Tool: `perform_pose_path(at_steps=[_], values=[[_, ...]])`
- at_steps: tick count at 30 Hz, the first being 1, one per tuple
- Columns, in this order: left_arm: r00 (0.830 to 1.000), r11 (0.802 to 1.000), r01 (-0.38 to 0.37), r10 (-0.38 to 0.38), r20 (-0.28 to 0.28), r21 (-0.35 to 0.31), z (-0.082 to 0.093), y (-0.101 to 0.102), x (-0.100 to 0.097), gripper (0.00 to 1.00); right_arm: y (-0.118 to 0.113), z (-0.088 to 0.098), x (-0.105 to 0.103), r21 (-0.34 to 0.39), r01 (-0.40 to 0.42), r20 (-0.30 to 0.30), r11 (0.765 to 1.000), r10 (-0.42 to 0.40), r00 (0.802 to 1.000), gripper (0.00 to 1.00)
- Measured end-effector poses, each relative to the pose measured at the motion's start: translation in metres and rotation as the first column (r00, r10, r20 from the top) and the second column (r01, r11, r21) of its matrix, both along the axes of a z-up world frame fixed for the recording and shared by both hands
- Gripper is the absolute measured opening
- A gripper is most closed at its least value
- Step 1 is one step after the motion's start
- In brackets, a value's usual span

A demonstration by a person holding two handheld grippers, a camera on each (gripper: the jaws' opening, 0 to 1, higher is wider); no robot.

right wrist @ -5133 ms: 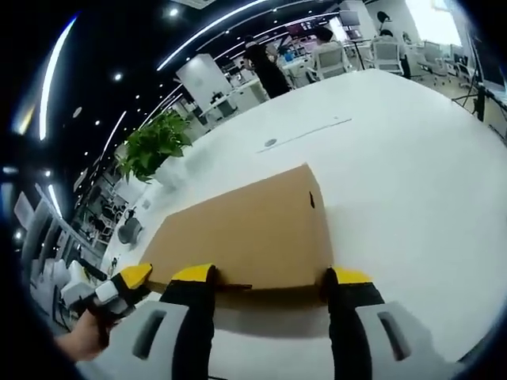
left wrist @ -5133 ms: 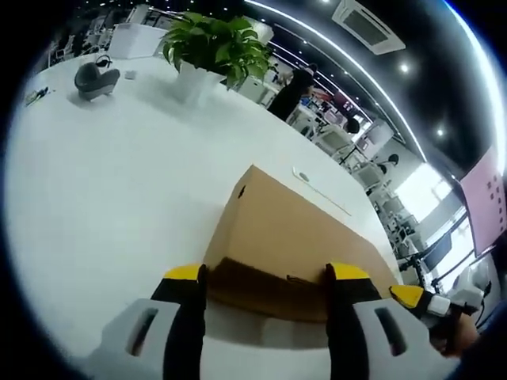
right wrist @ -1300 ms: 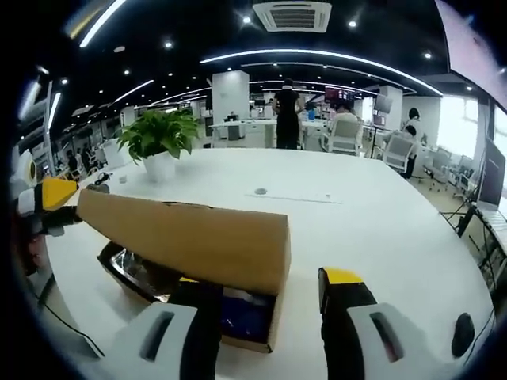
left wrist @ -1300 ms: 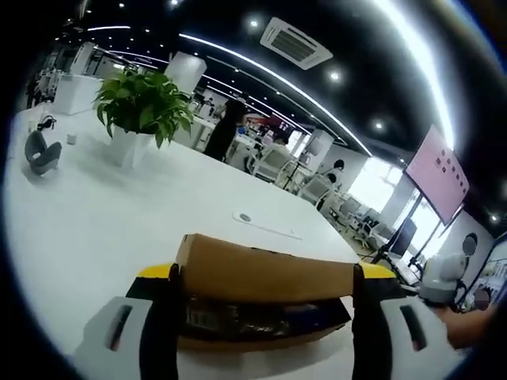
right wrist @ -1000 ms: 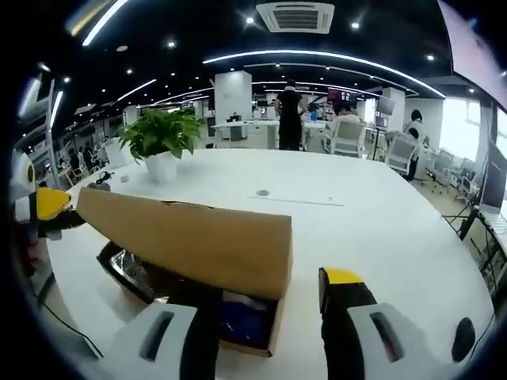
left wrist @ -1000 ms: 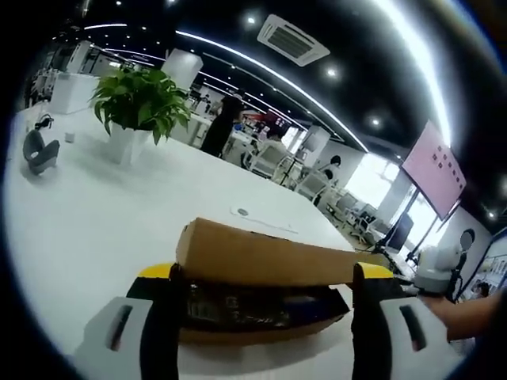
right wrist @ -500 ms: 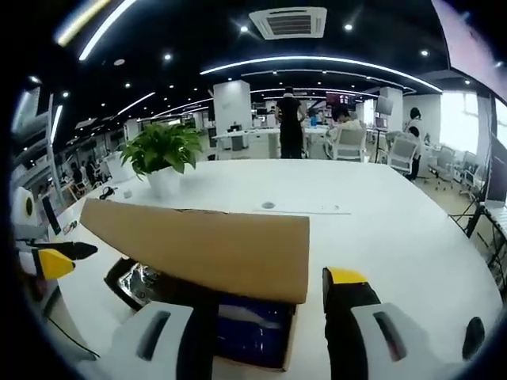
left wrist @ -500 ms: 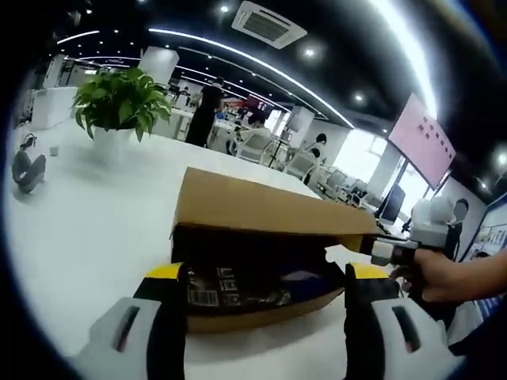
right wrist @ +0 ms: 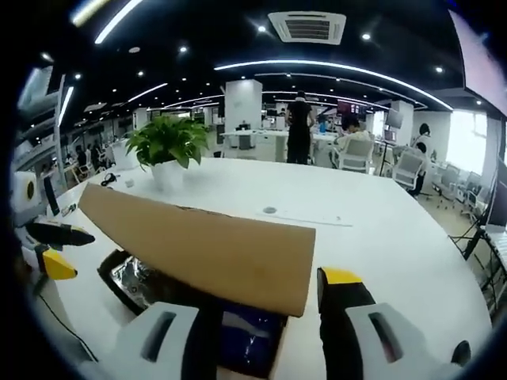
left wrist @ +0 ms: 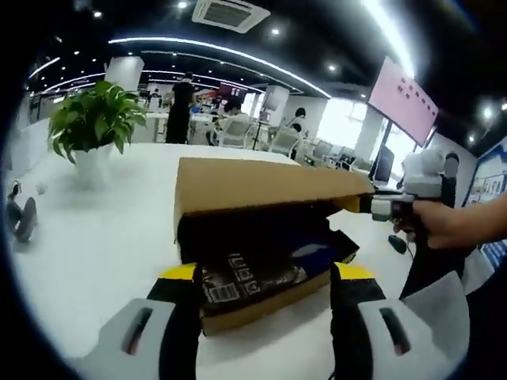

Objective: Operate the shoe box by opening the lid, removing the specified soft item, and placing it in the target area until the item is outside and the box remains undamaged.

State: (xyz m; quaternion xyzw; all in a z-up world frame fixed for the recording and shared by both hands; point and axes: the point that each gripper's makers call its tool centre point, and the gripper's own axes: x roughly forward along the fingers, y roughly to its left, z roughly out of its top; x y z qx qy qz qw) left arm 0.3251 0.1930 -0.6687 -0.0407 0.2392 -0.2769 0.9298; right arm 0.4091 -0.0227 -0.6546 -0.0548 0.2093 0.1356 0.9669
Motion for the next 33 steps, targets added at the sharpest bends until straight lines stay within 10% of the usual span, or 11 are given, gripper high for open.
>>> perform_pose_path(at_steps=[33], values=[[0.978, 0.958, 0.195, -0.174, -0.112, 0.210, -0.040, 0.011, -0.001, 0.52, -0.017, 0.033, 0.020, 0.020, 0.135, 0.058, 0.991, -0.136, 0.989, 0.06]])
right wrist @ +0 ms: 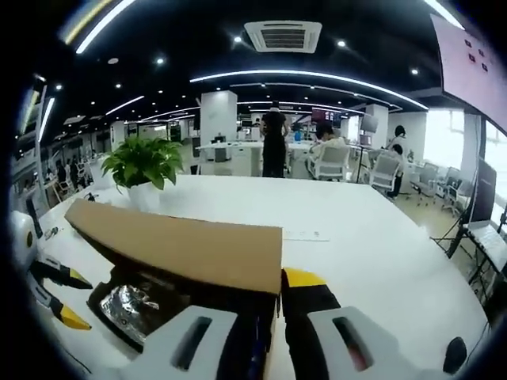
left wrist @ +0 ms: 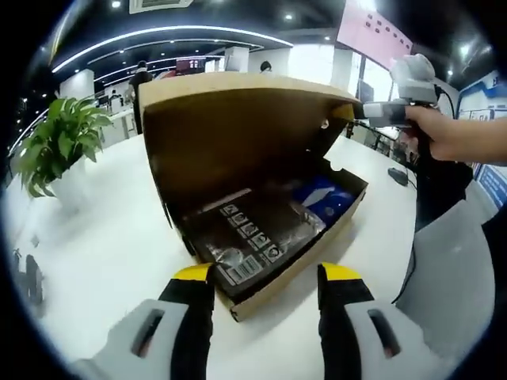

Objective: Operate the shoe box by opening the lid, removing the specified soft item, and placing it in the target area until the item is outside and the box remains undamaged.

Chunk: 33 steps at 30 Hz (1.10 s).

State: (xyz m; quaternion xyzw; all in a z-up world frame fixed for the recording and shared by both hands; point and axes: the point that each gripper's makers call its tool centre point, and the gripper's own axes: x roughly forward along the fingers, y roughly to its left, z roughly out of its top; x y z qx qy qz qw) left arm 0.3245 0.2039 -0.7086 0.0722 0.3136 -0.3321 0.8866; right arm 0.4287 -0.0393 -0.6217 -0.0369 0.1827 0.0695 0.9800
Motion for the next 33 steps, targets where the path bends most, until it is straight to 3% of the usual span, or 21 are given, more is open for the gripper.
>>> perform_pose_path(at_steps=[3, 9, 12, 14, 22, 25, 27, 31, 33], values=[[0.999, 0.999, 0.049, -0.049, 0.013, 0.016, 0.002, -0.003, 0.000, 0.49, -0.007, 0.000, 0.001, -0.016, 0.026, -0.003, 1.000, -0.026, 1.000, 0.00], [0.990, 0.989, 0.134, -0.136, 0.030, 0.066, 0.001, -0.011, 0.003, 0.49, -0.005, 0.001, 0.003, -0.005, 0.041, -0.014, 0.999, -0.041, 0.999, 0.00], [0.991, 0.989, 0.134, -0.133, -0.016, 0.054, -0.001, -0.013, 0.003, 0.49, -0.005, 0.001, 0.003, -0.010, 0.042, -0.018, 0.999, -0.043, 0.999, 0.00], [0.988, 0.985, 0.157, -0.157, -0.011, 0.069, -0.001, -0.013, 0.003, 0.48, -0.005, 0.001, 0.002, -0.035, 0.027, -0.018, 0.999, -0.028, 0.999, 0.00], [0.977, 0.974, 0.209, -0.203, -0.072, 0.089, -0.009, -0.020, 0.001, 0.34, -0.006, -0.002, 0.002, -0.039, 0.016, -0.034, 0.999, -0.017, 0.999, 0.00], [0.961, 0.951, 0.264, -0.245, -0.131, 0.159, -0.025, -0.020, -0.003, 0.29, -0.006, -0.007, 0.000, -0.046, 0.000, -0.056, 0.999, -0.003, 0.998, 0.00], [0.947, 0.929, 0.316, -0.296, -0.129, 0.192, -0.026, -0.025, -0.003, 0.26, -0.006, -0.009, -0.001, -0.055, -0.007, -0.059, 0.998, 0.004, 0.998, 0.00], [0.930, 0.914, 0.354, -0.322, -0.175, 0.198, -0.027, -0.033, -0.001, 0.25, -0.006, -0.009, -0.001, -0.061, -0.005, -0.057, 0.998, 0.002, 0.998, 0.00], [0.911, 0.896, 0.382, -0.325, -0.253, 0.227, -0.034, -0.030, -0.009, 0.16, -0.006, -0.009, -0.001, -0.058, -0.005, -0.058, 0.998, 0.002, 0.998, 0.00]])
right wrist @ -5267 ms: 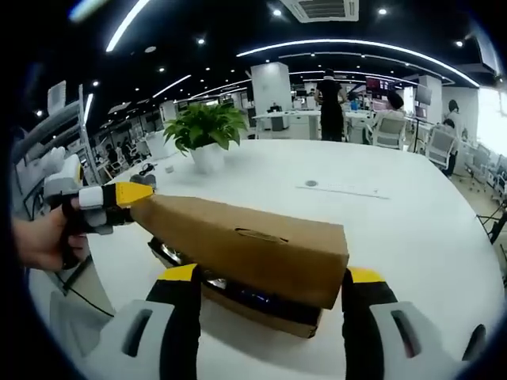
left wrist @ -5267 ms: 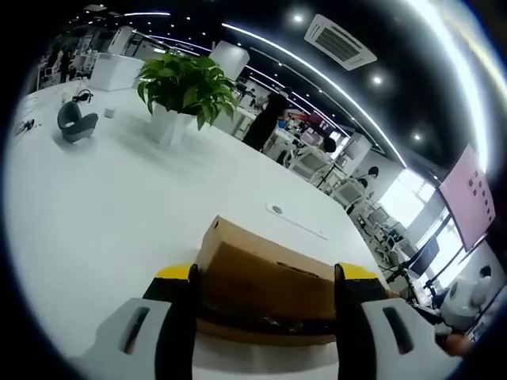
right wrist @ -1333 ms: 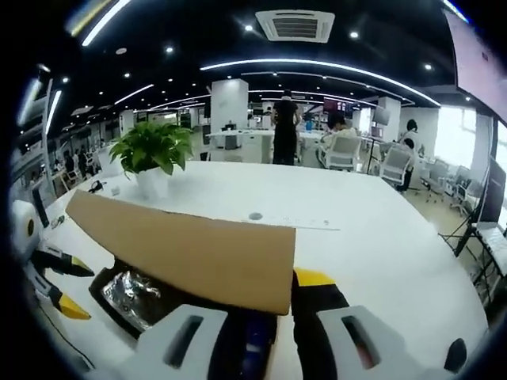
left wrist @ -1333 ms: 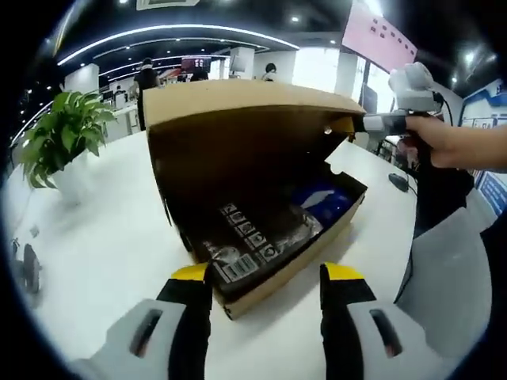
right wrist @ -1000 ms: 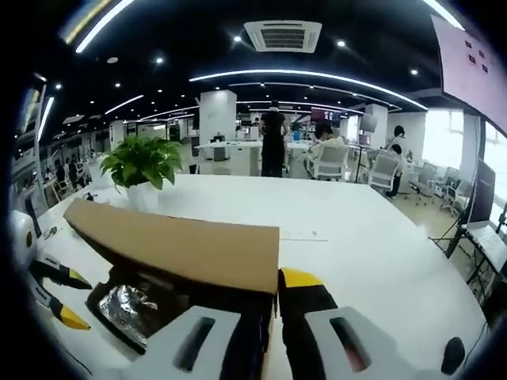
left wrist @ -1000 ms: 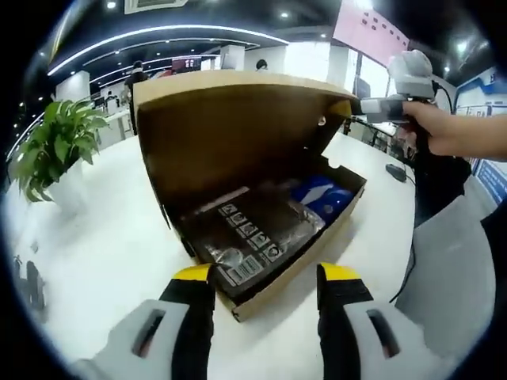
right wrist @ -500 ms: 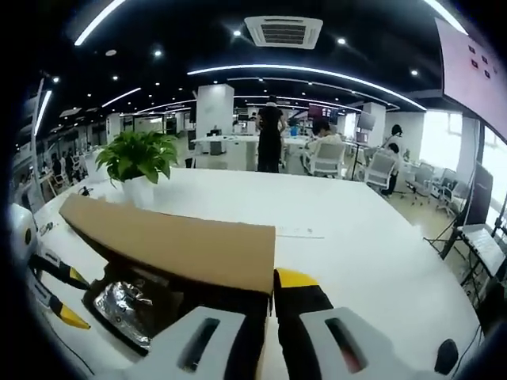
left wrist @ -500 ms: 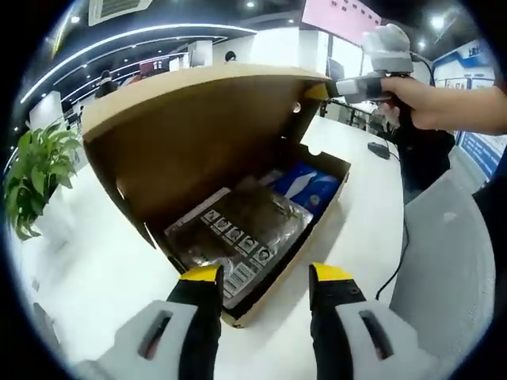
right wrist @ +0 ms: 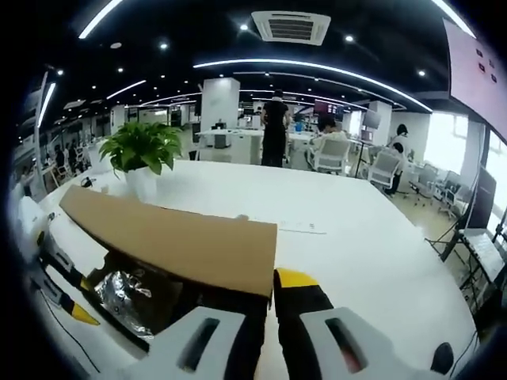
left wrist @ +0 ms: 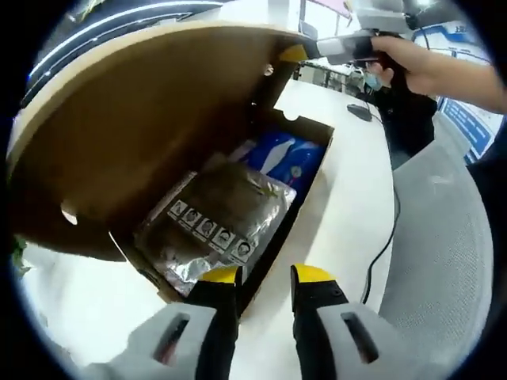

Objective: Operate the shoe box by opening the lid, removing the specified soft item, and placing it in the target area until the item is outside and the box remains undamaged.

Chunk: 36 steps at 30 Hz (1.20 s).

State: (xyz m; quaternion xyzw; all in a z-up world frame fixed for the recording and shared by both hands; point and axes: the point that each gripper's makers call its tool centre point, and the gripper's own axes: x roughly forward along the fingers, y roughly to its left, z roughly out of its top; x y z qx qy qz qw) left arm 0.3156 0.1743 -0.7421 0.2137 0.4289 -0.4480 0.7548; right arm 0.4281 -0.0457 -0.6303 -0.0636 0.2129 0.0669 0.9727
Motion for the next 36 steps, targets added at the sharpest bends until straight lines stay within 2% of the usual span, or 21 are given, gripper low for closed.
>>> perform_pose_path(at_steps=[2, 3, 4, 5, 6, 11, 13, 14, 15, 17, 19, 23, 25, 26, 29, 31, 33, 34, 35, 36], values=[[0.998, 1.000, -0.006, 0.005, 0.058, 0.017, -0.001, -0.001, 0.009, 0.15, 0.000, 0.000, 0.001, 0.002, -0.002, -0.002, 1.000, 0.002, 1.000, 0.00], [0.999, 1.000, 0.000, 0.000, 0.048, 0.014, -0.002, -0.002, 0.007, 0.14, 0.000, 0.000, 0.000, 0.004, -0.004, -0.004, 1.000, 0.004, 1.000, 0.00], [1.000, 1.000, 0.007, -0.007, 0.010, 0.028, -0.007, -0.001, 0.002, 0.13, 0.000, 0.000, 0.000, 0.005, -0.004, -0.005, 1.000, 0.004, 1.000, 0.00], [1.000, 0.999, 0.009, -0.009, 0.007, 0.040, -0.009, 0.000, 0.002, 0.13, 0.000, 0.000, 0.000, 0.004, -0.005, -0.005, 1.000, 0.005, 1.000, 0.00], [0.999, 0.998, 0.032, -0.033, 0.036, 0.049, -0.011, 0.001, 0.005, 0.13, 0.000, 0.000, 0.001, 0.003, -0.006, -0.005, 1.000, 0.006, 1.000, 0.00], [0.999, 0.997, 0.043, -0.044, 0.016, 0.065, -0.014, 0.001, 0.005, 0.12, -0.001, -0.001, 0.001, 0.003, -0.007, -0.002, 1.000, 0.007, 1.000, 0.00], [0.995, 0.992, 0.093, -0.096, 0.022, 0.088, -0.019, 0.002, 0.004, 0.12, 0.000, -0.002, 0.001, 0.000, -0.006, -0.007, 1.000, 0.006, 1.000, 0.00], [0.996, 0.990, 0.086, -0.090, 0.026, 0.113, -0.021, 0.005, 0.004, 0.12, 0.000, -0.002, 0.001, -0.002, -0.006, -0.008, 1.000, 0.006, 1.000, 0.00], [0.992, 0.983, 0.120, -0.126, 0.031, 0.141, -0.024, 0.005, 0.004, 0.12, 0.000, -0.002, 0.001, -0.003, -0.006, -0.008, 1.000, 0.006, 1.000, 0.00], [0.988, 0.977, 0.139, -0.147, 0.038, 0.159, -0.027, 0.005, 0.004, 0.12, -0.001, -0.002, 0.001, -0.005, -0.007, -0.008, 1.000, 0.007, 1.000, 0.00], [0.979, 0.962, 0.192, -0.203, 0.036, 0.196, -0.032, 0.007, 0.002, 0.12, -0.001, -0.003, 0.001, -0.007, -0.010, -0.009, 1.000, 0.010, 1.000, 0.00], [0.976, 0.954, 0.206, -0.217, 0.027, 0.219, -0.037, 0.008, 0.003, 0.10, 0.000, -0.003, 0.001, -0.006, -0.006, -0.012, 1.000, 0.005, 1.000, 0.00], [0.985, 0.963, 0.164, -0.170, 0.009, 0.215, -0.036, 0.010, 0.006, 0.06, -0.001, -0.003, 0.001, -0.006, -0.007, -0.012, 1.000, 0.006, 1.000, 0.00], [0.990, 0.971, 0.140, -0.139, -0.019, 0.192, -0.037, 0.008, 0.005, 0.06, -0.001, -0.003, 0.001, -0.006, -0.007, -0.012, 1.000, 0.006, 1.000, 0.00], [0.987, 0.969, 0.160, -0.160, -0.017, 0.187, -0.037, 0.008, 0.005, 0.07, -0.001, -0.002, 0.001, -0.005, -0.006, -0.012, 1.000, 0.006, 1.000, 0.00], [0.981, 0.959, 0.192, -0.195, -0.003, 0.209, -0.041, 0.009, 0.005, 0.07, 0.000, -0.003, 0.001, -0.005, -0.006, -0.013, 1.000, 0.005, 1.000, 0.00], [0.967, 0.932, 0.244, -0.255, 0.008, 0.267, -0.046, 0.013, 0.004, 0.07, -0.001, -0.003, 0.001, -0.007, -0.004, -0.014, 1.000, 0.004, 1.000, 0.00], [0.949, 0.908, 0.293, -0.315, 0.029, 0.298, -0.046, 0.012, 0.004, 0.07, 0.000, -0.003, 0.001, -0.003, -0.007, -0.015, 1.000, 0.006, 1.000, 0.00], [0.948, 0.897, 0.296, -0.319, 0.018, 0.327, -0.048, 0.014, 0.003, 0.07, -0.001, -0.003, 0.002, -0.005, -0.006, -0.014, 1.000, 0.006, 1.000, 0.00], [0.948, 0.897, 0.292, -0.317, 0.021, 0.332, -0.049, 0.014, 0.003, 0.07, -0.001, -0.003, 0.002, -0.004, -0.007, -0.016, 1.000, 0.007, 1.000, 0.00]])
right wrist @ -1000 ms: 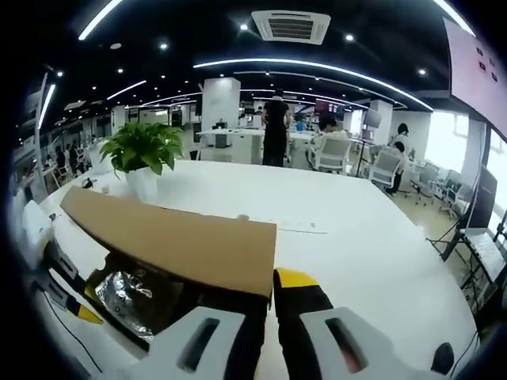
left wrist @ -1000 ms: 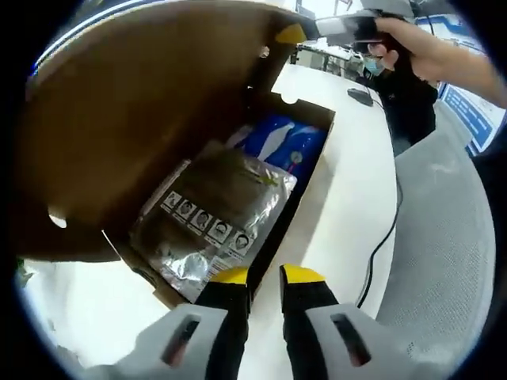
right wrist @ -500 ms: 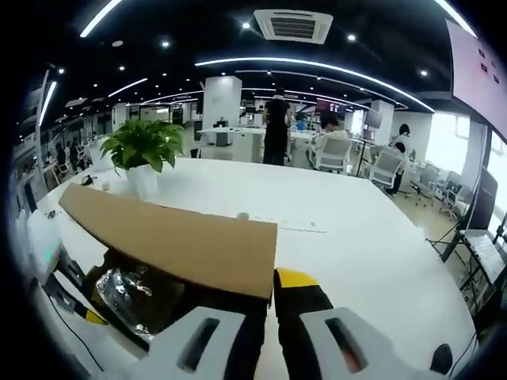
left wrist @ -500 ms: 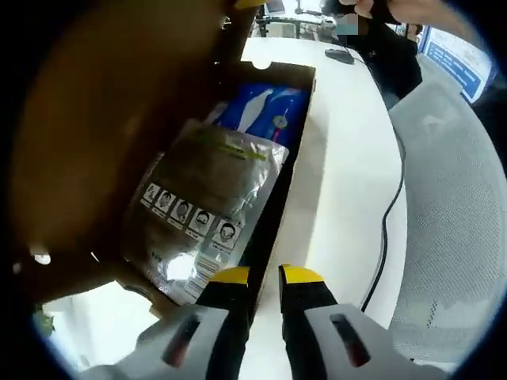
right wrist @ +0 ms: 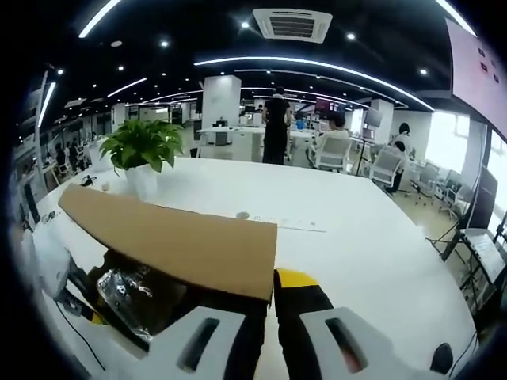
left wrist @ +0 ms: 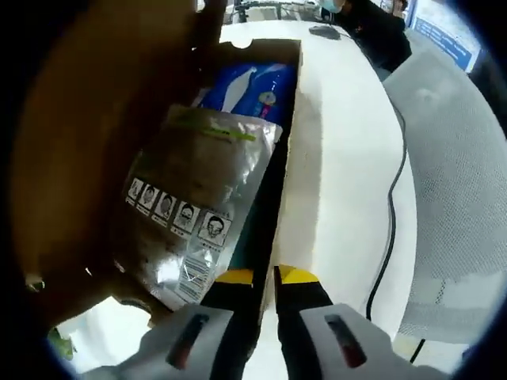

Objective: Operate the shoe box by opening the lid, removing the specified soft item, and placing it in the target area until the item is outside and the box remains undamaged.

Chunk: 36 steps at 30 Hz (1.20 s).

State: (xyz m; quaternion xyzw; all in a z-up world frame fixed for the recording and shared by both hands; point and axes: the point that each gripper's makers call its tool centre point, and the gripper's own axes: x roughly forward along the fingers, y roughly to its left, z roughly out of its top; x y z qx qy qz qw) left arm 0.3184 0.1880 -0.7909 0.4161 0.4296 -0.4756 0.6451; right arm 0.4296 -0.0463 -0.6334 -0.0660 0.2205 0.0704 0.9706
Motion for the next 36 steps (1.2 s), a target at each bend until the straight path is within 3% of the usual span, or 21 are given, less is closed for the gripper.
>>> perform_pose_path(at_steps=[6, 9, 11, 12, 13, 14, 15, 16, 19, 24, 29, 33, 34, 36], values=[[1.000, 1.000, 0.010, -0.010, 0.012, 0.008, -0.001, 0.001, 0.001, 0.06, 0.000, -0.001, 0.000, 0.011, 0.006, -0.009, 1.000, -0.006, 1.000, 0.00], [0.998, 0.998, 0.049, -0.050, 0.030, 0.039, -0.003, 0.002, 0.001, 0.06, 0.001, 0.000, 0.001, 0.014, 0.003, -0.009, 1.000, -0.002, 1.000, 0.00], [0.999, 0.998, 0.024, -0.025, 0.023, 0.056, -0.004, 0.002, 0.002, 0.06, 0.001, 0.000, 0.001, 0.011, -0.001, -0.008, 1.000, 0.001, 1.000, 0.00], [1.000, 0.999, 0.013, -0.014, 0.024, 0.039, -0.004, 0.000, 0.002, 0.07, 0.002, 0.000, 0.001, 0.012, -0.003, -0.009, 1.000, 0.003, 1.000, 0.00], [1.000, 0.998, -0.014, 0.014, -0.004, -0.059, -0.005, -0.014, -0.002, 0.09, 0.002, 0.000, 0.001, 0.012, -0.006, -0.010, 1.000, 0.006, 1.000, 0.00], [0.999, 0.999, -0.017, 0.015, -0.044, -0.052, -0.005, -0.013, -0.007, 0.16, 0.002, 0.000, 0.001, 0.007, -0.010, -0.009, 1.000, 0.010, 1.000, 0.00], [0.998, 0.997, -0.045, 0.042, -0.056, -0.065, -0.004, -0.016, -0.007, 0.19, 0.002, 0.000, 0.001, 0.007, -0.010, -0.010, 1.000, 0.011, 1.000, 0.00], [0.999, 0.999, -0.029, 0.027, -0.040, -0.046, -0.005, -0.014, -0.004, 0.19, 0.002, 0.000, 0.000, 0.007, -0.011, -0.009, 1.000, 0.011, 1.000, 0.00], [0.999, 0.999, 0.003, -0.004, -0.039, -0.032, -0.009, -0.014, -0.004, 0.16, 0.002, -0.001, 0.001, 0.003, -0.015, -0.011, 1.000, 0.015, 1.000, 0.00], [0.996, 0.999, -0.030, 0.027, -0.090, -0.037, -0.015, -0.015, -0.005, 0.15, 0.002, 0.001, 0.002, 0.010, -0.013, -0.013, 1.000, 0.014, 1.000, 0.00], [0.997, 0.999, 0.051, -0.052, -0.049, -0.004, -0.024, -0.013, -0.005, 0.12, 0.003, 0.002, 0.004, 0.029, -0.013, -0.007, 0.999, 0.013, 1.000, 0.02], [0.999, 0.999, 0.040, -0.041, -0.036, -0.019, -0.025, -0.012, 0.000, 0.06, 0.004, 0.004, 0.005, 0.019, -0.020, 0.010, 1.000, 0.020, 1.000, 0.02], [0.999, 0.999, 0.042, -0.042, 0.012, -0.013, -0.024, -0.011, 0.009, 0.04, 0.004, 0.004, 0.005, 0.015, -0.021, 0.012, 1.000, 0.021, 1.000, 0.02], [0.999, 0.999, 0.030, -0.031, -0.028, -0.040, -0.026, -0.010, 0.003, 0.03, 0.004, 0.006, 0.006, 0.010, -0.024, 0.020, 1.000, 0.024, 1.000, 0.03]])
